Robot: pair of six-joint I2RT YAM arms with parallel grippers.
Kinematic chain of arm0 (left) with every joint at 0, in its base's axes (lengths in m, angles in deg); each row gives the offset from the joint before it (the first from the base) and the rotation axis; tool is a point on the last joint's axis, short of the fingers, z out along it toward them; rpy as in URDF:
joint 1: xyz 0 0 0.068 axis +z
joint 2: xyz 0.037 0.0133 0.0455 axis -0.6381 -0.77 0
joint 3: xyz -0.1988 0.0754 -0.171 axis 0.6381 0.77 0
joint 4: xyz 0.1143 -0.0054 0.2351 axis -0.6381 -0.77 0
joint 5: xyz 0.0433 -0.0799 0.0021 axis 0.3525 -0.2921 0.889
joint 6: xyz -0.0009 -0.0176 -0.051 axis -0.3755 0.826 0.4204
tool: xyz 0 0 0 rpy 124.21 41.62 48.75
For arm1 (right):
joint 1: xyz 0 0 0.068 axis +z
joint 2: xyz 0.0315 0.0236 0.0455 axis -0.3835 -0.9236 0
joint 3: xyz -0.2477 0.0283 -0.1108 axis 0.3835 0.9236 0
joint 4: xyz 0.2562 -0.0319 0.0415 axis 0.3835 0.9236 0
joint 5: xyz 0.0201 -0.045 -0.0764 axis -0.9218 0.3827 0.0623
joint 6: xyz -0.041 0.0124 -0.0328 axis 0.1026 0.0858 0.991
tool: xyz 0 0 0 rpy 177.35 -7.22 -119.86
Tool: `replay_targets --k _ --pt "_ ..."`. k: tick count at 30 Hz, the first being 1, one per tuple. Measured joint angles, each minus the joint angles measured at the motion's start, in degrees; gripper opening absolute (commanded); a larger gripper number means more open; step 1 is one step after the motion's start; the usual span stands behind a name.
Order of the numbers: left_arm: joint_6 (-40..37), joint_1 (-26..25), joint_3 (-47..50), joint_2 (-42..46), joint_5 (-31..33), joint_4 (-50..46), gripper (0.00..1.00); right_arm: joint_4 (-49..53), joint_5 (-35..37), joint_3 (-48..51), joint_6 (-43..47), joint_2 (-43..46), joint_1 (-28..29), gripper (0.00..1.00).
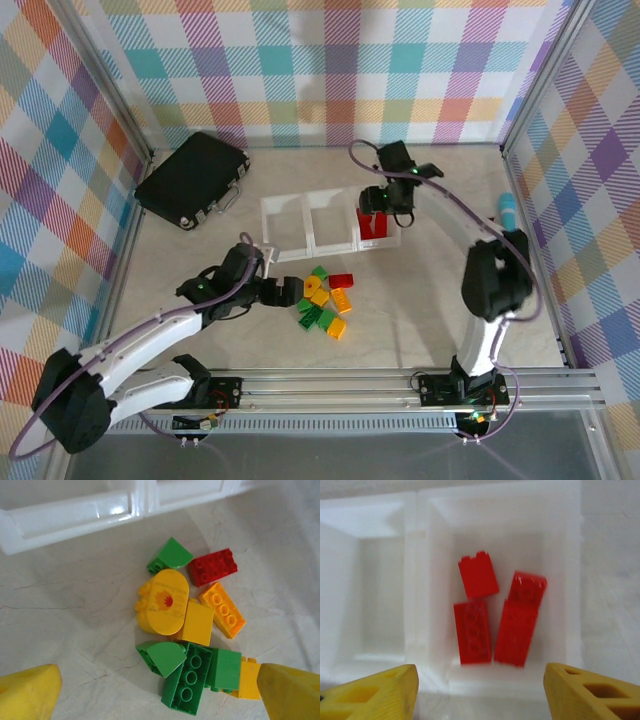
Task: Sort the legos into containers by color
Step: Place the lego in the container, then pick up the lego from the center of the table.
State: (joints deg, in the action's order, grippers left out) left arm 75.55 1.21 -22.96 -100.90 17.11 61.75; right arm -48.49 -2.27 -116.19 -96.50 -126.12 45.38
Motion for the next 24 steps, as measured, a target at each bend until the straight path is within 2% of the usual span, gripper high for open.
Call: replay_targets --k 5,13,18,24 --pt "-1.7 -3.5 -3.4 -7.5 2.1 -0.6 1.00 -3.3 -1.4 14.4 -3.6 15.4 0.0 0.67" --pt "-7.0 -5.7 -10.6 -19.0 2.8 -2.2 1.00 -5.9 -3.9 34.6 -9.4 31.3 0.0 0.67" --pt "-10.4 -5.7 -15.0 -26.0 4.0 -4.5 0.99 -5.6 -3.9 38.0 -11.1 36.3 0.0 0.67" --pt "-12.8 -5.7 -19.7 -30.7 5.8 -6.4 0.98 -5.6 -4.2 38.1 -11.6 37.7 0.0 0.67"
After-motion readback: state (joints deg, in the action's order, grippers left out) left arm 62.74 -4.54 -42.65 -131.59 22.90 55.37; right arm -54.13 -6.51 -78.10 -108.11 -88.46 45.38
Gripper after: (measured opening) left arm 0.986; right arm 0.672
